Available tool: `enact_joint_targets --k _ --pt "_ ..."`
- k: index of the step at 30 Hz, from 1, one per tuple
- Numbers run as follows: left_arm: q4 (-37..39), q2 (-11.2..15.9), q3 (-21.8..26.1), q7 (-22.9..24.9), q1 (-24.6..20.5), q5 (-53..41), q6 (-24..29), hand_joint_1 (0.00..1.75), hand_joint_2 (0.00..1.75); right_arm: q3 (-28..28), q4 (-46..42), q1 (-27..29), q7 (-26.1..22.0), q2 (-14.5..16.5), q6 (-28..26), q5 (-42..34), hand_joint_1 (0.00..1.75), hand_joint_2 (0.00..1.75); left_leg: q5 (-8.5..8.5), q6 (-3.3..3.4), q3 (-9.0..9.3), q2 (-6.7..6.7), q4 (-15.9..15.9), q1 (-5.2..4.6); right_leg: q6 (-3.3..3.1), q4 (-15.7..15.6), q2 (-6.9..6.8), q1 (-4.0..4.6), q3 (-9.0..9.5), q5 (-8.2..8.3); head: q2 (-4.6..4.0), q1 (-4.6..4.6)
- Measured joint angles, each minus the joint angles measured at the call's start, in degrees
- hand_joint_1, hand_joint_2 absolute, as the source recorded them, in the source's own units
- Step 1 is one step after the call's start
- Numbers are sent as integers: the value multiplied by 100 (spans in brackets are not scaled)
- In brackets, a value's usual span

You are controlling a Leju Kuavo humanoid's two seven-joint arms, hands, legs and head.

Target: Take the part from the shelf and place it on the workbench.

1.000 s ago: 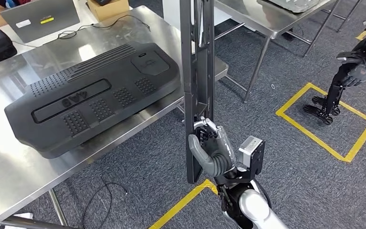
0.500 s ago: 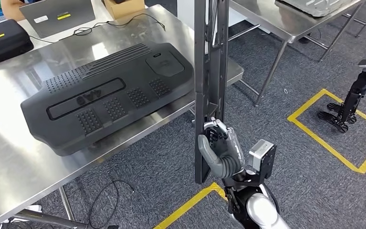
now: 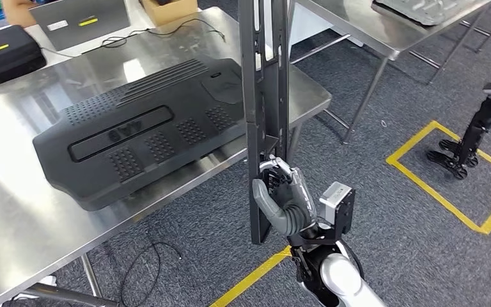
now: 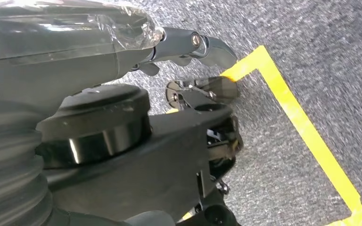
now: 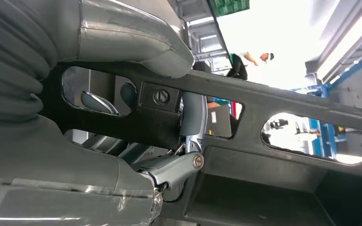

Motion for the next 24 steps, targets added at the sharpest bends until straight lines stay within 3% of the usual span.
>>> enact_joint_targets --k 3,6,7,8,9,10,12,14,16,17,19,20,22,24 --pt "0 0 -24 1 -2 -1 0 0 175 0 -1 -4 -1 1 0 4 175 175 47 133 36 -109 -71 8 81 192 69 -41 -46 -160 0 59" --pt "0 0 -50 2 -8 0 0 0 175 0 5 0 1 -1 0 5 175 175 59 218 49 -212 -90 -22 76 1207 270 -39 -527 -646 0 190" --pt "0 0 -62 2 -7 1 0 0 175 0 11 4 3 -3 0 4 175 175 54 231 49 -253 -83 -39 69 1500 295 -35 -685 -727 0 226" --pt "0 0 -74 2 -7 1 0 0 175 0 18 6 5 -4 0 3 175 175 48 239 51 -305 -72 -55 58 1614 311 -32 -761 -701 0 253" --pt "0 0 -81 2 -7 1 0 0 175 0 24 5 7 -4 0 3 175 175 39 244 53 -364 -56 -68 42 1500 330 -32 -733 -566 0 269" --pt "0 0 -84 2 -8 2 0 0 175 0 27 4 7 -4 0 3 175 175 25 242 56 -427 -35 -76 17 1188 380 -32 -608 -353 0 283" --pt "0 -7 -88 2 -15 3 -3 0 175 0 29 2 7 -4 1 4 175 175 -9 219 31 -546 18 -80 -35 461 639 -45 -304 -36 0 299" --pt "0 -13 -96 7 -26 7 -6 0 175 0 32 1 9 -3 2 4 175 175 -20 167 -21 -655 52 -58 -53 147 804 -41 -181 21 0 302" --pt "1 -11 -105 12 -28 10 -8 0 175 0 33 -1 9 2 2 5 175 175 -8 96 -49 -758 48 -35 -62 108 707 -28 -164 28 0 308" --pt "1 -9 -109 13 -26 10 -8 0 175 0 33 -5 9 6 2 5 175 175 -29 56 -56 -718 79 -37 -80 78 642 -34 -139 34 0 314" --pt "2 -4 -113 15 -29 12 -9 0 175 0 32 -16 5 15 3 5 175 175 -217 -13 -180 -477 389 -48 -131 20 496 -62 -80 39 0 249" --pt "2 -4 -114 16 -32 13 -9 0 175 0 32 -20 5 15 3 5 175 175 -377 -43 -317 -331 690 -36 -153 9 422 -57 -57 28 0 212" --pt "2 -4 -118 17 -34 13 -9 0 175 0 33 -21 5 14 3 5 175 175 -658 -95 -678 -219 1390 11 -179 8 266 -50 -28 -2 0 148" --pt "2 -4 -122 17 -29 13 -9 0 175 0 36 -21 8 14 2 5 175 175 -598 -138 -792 -187 1565 59 -169 11 138 -54 2 -34 0 109"
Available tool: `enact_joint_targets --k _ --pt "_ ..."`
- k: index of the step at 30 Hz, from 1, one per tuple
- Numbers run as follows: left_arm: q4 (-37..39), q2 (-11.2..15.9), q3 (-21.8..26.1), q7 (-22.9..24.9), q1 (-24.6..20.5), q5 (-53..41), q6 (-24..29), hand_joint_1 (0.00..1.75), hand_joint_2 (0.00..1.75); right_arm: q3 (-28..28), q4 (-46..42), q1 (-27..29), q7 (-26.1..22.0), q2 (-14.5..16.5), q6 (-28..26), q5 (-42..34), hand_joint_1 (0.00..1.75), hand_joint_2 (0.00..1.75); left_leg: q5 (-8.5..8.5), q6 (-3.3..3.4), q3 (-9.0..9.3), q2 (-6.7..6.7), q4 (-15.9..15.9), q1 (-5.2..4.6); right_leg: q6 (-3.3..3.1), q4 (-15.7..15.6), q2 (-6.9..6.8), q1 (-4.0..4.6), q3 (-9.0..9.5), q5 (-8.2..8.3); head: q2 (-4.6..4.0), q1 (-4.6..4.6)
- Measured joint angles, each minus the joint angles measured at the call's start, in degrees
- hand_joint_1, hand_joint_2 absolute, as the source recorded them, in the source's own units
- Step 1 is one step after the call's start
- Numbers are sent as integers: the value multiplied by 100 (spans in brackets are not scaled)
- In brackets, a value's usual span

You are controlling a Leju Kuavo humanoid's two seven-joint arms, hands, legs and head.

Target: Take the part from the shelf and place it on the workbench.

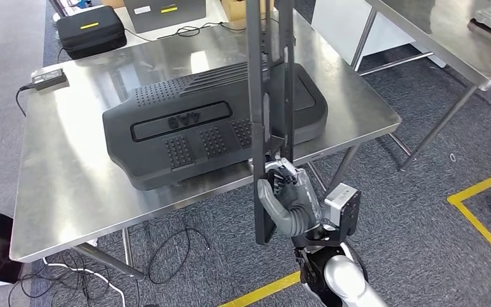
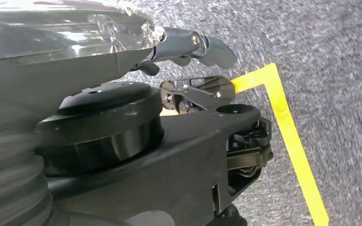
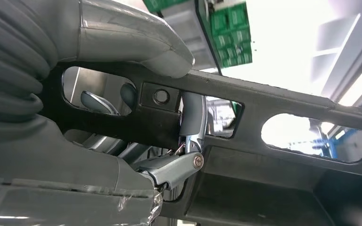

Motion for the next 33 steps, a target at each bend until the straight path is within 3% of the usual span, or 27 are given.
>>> enact_joint_targets --k 3,5,9,15,21,23,25,27,28,29,30,33 --pt "0 0 -2 1 2 1 -1 0 175 0 2 -7 -1 1 2 -14 175 175 547 -28 504 78 -1042 35 71 10 -103 -7 66 -55 0 -73" --pt "0 -1 -3 7 5 3 -4 0 175 0 2 -19 -5 2 12 -54 175 175 689 0 718 111 -1507 26 114 30 -129 16 82 -93 0 -98" --pt "0 -1 -2 50 23 10 -22 0 175 0 2 -29 -22 2 38 -177 175 175 680 31 731 96 -1564 5 31 17 -113 26 94 -98 0 0" --pt "0 1 -3 103 22 14 -48 0 175 0 14 -30 -64 2 62 -278 175 175 649 128 715 111 -1536 -52 228 -87 -117 -9 132 -39 0 111" --pt "0 11 -5 105 23 9 -29 0 175 0 17 -34 -78 2 34 -346 175 175 623 225 707 108 -1511 -89 333 -125 -145 -43 169 -29 0 110" --pt "0 15 -7 102 24 -1 -21 0 175 0 17 -39 -80 1 6 -363 175 175 657 276 756 93 -1585 -54 360 -102 -132 -48 184 -69 0 113" --pt "0 15 -8 96 16 -11 -9 0 175 0 17 -43 -91 -2 -20 -374 175 175 690 323 818 81 -1667 -14 361 265 -4 -50 31 -298 0 164" --pt "0 15 -8 94 5 -21 7 0 175 0 22 -31 -105 -4 -38 -384 175 175 693 342 832 66 -1683 -18 343 1041 129 -47 -366 -641 0 230" --pt "0 15 -8 94 3 -25 15 0 175 0 28 -21 -109 -8 -44 -389 175 175 688 344 834 52 -1681 -22 338 1377 154 -44 -558 -737 0 256" --pt "0 15 -8 94 3 -29 25 0 175 0 36 -11 -111 -11 -47 -393 175 175 681 341 838 35 -1678 -25 331 1548 163 -43 -675 -731 0 276" --pt "0 15 -8 94 2 -32 33 0 175 0 44 -6 -114 -15 -49 -397 175 175 671 328 845 15 -1671 -22 322 1488 166 -44 -683 -607 0 293" --pt "0 15 -9 94 -11 -34 45 0 175 0 57 -6 -125 -17 -50 -397 175 175 606 233 862 -36 -1605 -5 291 439 184 -38 -256 -26 0 347"
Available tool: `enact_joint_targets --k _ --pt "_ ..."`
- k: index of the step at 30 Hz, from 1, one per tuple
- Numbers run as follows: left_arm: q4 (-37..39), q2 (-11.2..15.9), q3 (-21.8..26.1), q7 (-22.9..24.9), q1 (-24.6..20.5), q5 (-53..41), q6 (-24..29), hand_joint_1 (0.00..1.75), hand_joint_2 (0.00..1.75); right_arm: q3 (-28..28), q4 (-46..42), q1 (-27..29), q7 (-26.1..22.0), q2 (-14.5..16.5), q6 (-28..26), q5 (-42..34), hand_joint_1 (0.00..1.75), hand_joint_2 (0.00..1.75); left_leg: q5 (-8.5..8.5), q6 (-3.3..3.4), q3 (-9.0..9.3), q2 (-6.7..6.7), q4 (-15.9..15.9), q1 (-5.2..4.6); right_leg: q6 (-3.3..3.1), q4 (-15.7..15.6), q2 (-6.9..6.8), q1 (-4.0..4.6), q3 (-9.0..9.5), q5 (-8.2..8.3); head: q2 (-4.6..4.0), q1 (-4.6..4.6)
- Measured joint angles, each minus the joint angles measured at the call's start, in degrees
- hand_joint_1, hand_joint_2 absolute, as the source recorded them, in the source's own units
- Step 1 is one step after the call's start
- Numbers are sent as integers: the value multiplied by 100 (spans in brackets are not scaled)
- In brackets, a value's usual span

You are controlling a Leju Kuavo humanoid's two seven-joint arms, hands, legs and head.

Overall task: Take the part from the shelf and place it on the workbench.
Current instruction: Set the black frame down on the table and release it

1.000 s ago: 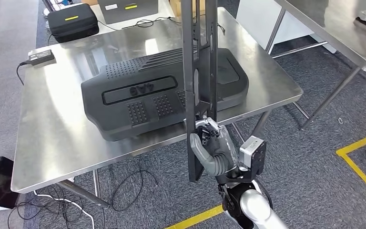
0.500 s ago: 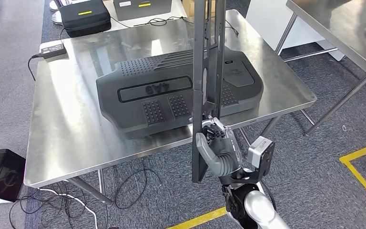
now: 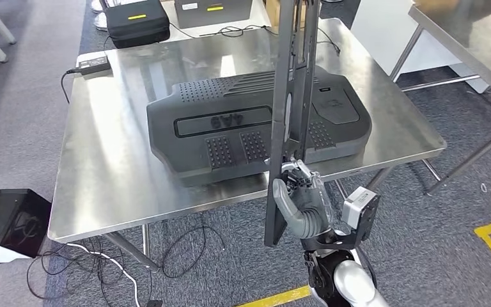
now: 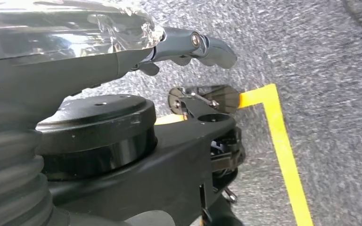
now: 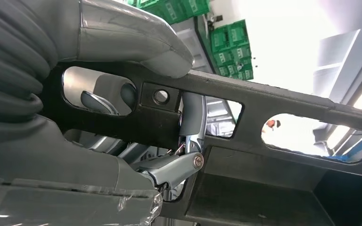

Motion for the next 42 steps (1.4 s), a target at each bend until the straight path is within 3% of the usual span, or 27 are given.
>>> enact_joint_targets --k 2,4,9,15,17,21,42 --pt "-1 1 0 3 -7 19 -21 0 175 0 7 1 -15 -2 3 -1 175 175 -30 -79 -12 -26 40 -8 -49 -357 25 24 150 82 0 10" --pt "-1 1 -1 11 -5 43 -68 0 175 0 12 2 -28 -5 9 -3 175 175 -35 -142 -11 -39 38 5 -118 -358 33 45 143 68 0 -22" --pt "0 5 -1 26 -2 57 -102 0 175 0 17 -4 -40 -7 26 -5 175 175 -36 2 34 -35 -5 26 -145 -369 27 48 149 73 0 -190" --pt "0 7 -1 26 -2 61 -102 0 175 0 19 -4 -42 -7 28 -7 175 175 -3 -50 55 -35 -67 40 -205 -363 27 93 150 53 0 -327" --pt "0 7 -1 26 -2 62 -102 0 175 0 20 -4 -42 -7 28 -7 175 175 -1 -105 56 -35 -74 49 -213 -360 26 103 149 49 0 -343" --pt "0 7 -1 26 -2 62 -97 0 175 0 21 -5 -44 -7 32 -8 175 175 -8 -227 53 -36 -79 65 -219 -356 26 115 149 46 0 -349" --pt "0 7 -138 24 -2 51 -113 0 175 0 21 -4 -18 -7 -69 -1 175 175 -29 -241 40 -35 -30 40 -215 -359 25 93 165 48 0 -251"
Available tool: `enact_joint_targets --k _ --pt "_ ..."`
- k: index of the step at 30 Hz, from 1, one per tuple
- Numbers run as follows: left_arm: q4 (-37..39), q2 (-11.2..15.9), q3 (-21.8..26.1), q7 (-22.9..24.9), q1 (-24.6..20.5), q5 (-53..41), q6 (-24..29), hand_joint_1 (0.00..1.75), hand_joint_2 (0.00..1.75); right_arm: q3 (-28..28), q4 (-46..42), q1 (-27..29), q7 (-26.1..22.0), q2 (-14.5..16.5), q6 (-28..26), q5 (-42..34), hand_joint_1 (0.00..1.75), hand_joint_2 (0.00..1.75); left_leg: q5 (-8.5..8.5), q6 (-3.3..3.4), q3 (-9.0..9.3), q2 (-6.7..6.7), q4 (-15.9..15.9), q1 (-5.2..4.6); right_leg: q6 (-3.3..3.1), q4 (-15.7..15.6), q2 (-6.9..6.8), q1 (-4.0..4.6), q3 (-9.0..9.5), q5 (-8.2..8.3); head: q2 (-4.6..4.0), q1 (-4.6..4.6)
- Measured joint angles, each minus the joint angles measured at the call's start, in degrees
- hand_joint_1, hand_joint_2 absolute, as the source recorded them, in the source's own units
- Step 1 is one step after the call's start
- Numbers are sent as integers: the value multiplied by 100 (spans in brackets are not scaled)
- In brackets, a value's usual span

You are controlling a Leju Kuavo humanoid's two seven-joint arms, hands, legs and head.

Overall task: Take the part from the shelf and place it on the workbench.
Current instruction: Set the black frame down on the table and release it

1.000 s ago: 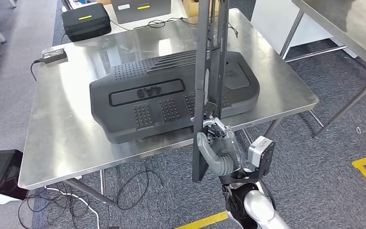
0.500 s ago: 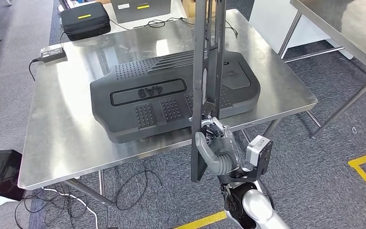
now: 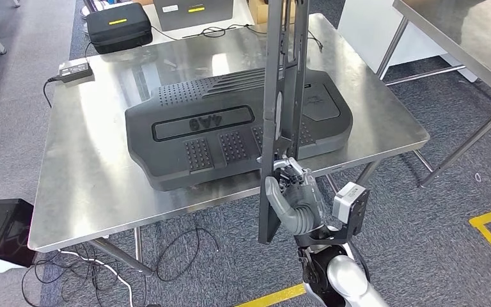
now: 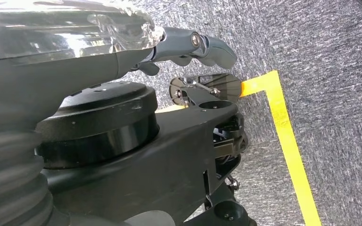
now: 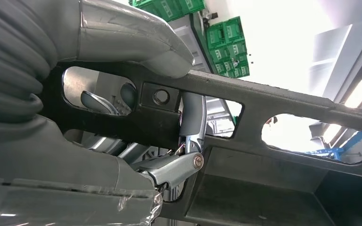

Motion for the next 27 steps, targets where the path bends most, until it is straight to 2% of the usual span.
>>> enact_joint_targets --k 5,6,7,9,10,12,13,14,15,16,17,18,19,20,21,22,23,25,26,27 --pt "0 0 -1 0 0 0 -15 0 175 0 0 0 11 0 -11 4 175 175 -4 1 -2 0 6 1 4 -10 -1 -12 1 5 0 1" --pt "1 9 -1 0 0 0 -17 0 175 0 -1 0 13 1 -14 5 175 175 -4 21 -1 1 7 -8 27 -37 -9 -30 12 19 0 3" --pt "1 17 -2 0 -2 -1 -17 0 175 0 -6 0 14 4 -16 5 175 175 11 67 24 7 -42 -19 58 -90 -19 -44 47 40 0 -14" --pt "1 30 -3 -1 0 -4 -20 0 175 0 -18 1 16 3 -19 7 175 175 118 184 184 20 -302 -4 111 -135 -36 -49 116 46 0 -46" --pt "1 27 -3 -1 -1 -6 -22 0 175 0 -24 -6 16 1 -21 10 175 175 179 229 275 26 -450 15 124 -33 -28 -43 86 -24 0 -49" --pt "1 24 -3 -2 0 -5 -28 0 175 0 -25 -11 19 -3 -21 18 175 175 229 247 367 28 -579 49 158 507 -4 -60 -188 -297 0 10" --pt "2 24 -4 -2 0 -4 -31 0 175 0 -25 -2 21 -4 -21 18 175 175 218 231 371 28 -573 68 189 835 2 -85 -372 -422 0 34" --pt "2 24 -4 -2 4 -4 -33 0 175 0 -23 13 25 -8 -23 16 175 175 193 199 371 27 -550 95 228 1058 2 -114 -507 -466 0 54" --pt "2 24 -5 -2 7 -4 -35 0 175 0 -23 26 27 -15 -25 13 175 175 155 152 370 23 -509 134 279 1102 -1 -151 -555 -407 0 76" --pt "2 24 -5 -2 10 -4 -35 0 175 0 -22 31 30 -21 -27 11 175 175 104 92 366 20 -444 182 339 937 -4 -194 -495 -252 0 96" --pt "2 25 -5 -2 10 -4 -35 0 175 0 -22 31 31 -27 -28 9 175 175 31 18 353 19 -345 234 418 632 -8 -244 -364 -79 0 119" --pt "6 37 -4 -2 4 -4 -34 0 175 0 -19 32 31 -31 -28 9 175 175 -54 -68 314 21 -233 261 485 415 19 -271 -263 19 0 160" --pt "9 47 -4 -2 -4 -5 -34 0 175 0 -19 32 30 -27 -27 10 175 175 -149 -146 259 22 -101 276 491 273 47 -291 -202 43 0 218" --pt "13 57 -4 -2 -13 -5 -34 0 175 -1 -20 41 31 -28 -27 10 175 175 -224 -208 211 21 -4 272 450 258 76 -296 -199 -6 0 242" --pt "16 67 -5 -2 -20 -6 -34 0 175 -1 -20 50 32 -28 -27 10 175 175 -271 -248 172 19 52 258 380 334 104 -287 -236 -71 0 261" --pt "15 66 -6 -2 -23 -7 -35 0 175 -2 -24 58 32 -29 -27 10 175 175 -297 -260 159 16 84 257 309 344 103 -291 -248 -95 0 257" --pt "15 66 -6 -2 -24 -7 -35 0 175 -2 -24 65 33 -33 -27 9 175 175 -298 -264 164 14 76 253 282 359 101 -291 -254 -104 0 229" --pt "15 66 -6 -2 -22 -7 -35 0 175 -2 -24 66 32 -34 -29 8 175 175 -299 -266 165 14 79 255 279 360 100 -291 -254 -106 0 210" --pt "16 66 -6 -2 -18 -7 -35 0 175 -2 -23 68 32 -35 -30 8 175 175 -298 -271 174 8 78 260 258 376 98 -286 -258 -116 0 174" --pt "16 66 -6 -2 -19 -7 -35 0 175 -2 -23 65 30 -34 -30 9 175 175 -436 -249 47 29 368 248 202 383 83 -252 -236 -142 0 74"
